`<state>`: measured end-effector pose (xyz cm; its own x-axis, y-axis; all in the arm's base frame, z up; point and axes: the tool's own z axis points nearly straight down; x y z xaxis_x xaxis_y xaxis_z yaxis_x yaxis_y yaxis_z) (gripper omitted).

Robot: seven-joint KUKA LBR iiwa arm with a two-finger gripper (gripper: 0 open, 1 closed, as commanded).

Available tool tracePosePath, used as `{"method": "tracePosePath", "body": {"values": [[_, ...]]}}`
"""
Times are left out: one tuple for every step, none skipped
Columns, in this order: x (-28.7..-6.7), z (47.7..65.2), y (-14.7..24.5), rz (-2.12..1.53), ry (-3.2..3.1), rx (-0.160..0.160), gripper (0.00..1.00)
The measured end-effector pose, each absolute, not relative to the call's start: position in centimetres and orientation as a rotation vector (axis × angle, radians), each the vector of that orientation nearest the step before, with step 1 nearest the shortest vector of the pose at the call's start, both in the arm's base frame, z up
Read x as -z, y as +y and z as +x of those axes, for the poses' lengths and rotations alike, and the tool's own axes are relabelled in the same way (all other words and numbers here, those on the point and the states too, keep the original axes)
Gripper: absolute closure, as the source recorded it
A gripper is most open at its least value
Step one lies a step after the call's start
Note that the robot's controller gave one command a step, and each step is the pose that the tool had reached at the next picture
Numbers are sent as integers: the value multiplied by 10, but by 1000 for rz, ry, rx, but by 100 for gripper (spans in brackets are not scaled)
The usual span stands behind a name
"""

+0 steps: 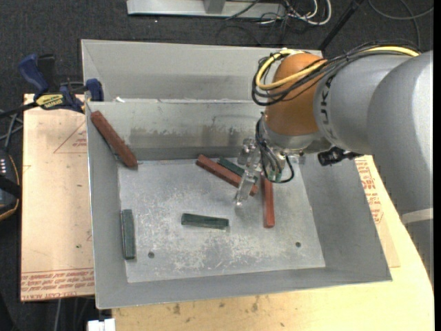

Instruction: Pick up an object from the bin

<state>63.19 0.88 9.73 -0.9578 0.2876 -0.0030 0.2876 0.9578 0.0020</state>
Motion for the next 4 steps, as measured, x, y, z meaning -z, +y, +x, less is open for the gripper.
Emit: {"method": "tracePosePath", "body": {"values": [[-74, 625, 15, 361, 3116, -1, 0], [-75, 638, 8, 623, 3068, -6, 100], [-75, 638, 8, 623, 3068, -6, 100], [-77, 637, 9, 623, 3070, -6, 100]]}}
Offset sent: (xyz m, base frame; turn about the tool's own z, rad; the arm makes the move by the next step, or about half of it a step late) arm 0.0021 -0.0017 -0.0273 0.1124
